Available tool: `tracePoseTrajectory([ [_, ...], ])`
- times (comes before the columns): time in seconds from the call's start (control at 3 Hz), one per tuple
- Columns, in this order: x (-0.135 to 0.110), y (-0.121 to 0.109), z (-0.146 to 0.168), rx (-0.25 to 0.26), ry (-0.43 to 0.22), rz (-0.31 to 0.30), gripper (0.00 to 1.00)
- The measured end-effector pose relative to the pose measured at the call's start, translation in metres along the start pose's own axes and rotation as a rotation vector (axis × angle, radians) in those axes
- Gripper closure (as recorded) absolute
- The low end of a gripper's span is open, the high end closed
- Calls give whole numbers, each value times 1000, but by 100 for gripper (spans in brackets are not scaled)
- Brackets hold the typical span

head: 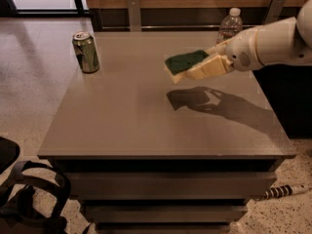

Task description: Move sponge near water bottle

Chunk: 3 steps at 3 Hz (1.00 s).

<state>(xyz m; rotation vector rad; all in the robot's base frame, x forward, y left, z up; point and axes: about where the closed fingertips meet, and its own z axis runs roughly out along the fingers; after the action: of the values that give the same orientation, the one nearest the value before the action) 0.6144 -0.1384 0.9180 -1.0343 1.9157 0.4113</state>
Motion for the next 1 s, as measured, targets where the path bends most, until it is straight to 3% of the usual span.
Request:
tracePoseTrajectory([
  [0.33,-51,19,35,-16,-2,57,100],
  [0.67,-88,32,73,9,-21,103,100],
  [1.0,-106,37,111,42,-51,123,100],
])
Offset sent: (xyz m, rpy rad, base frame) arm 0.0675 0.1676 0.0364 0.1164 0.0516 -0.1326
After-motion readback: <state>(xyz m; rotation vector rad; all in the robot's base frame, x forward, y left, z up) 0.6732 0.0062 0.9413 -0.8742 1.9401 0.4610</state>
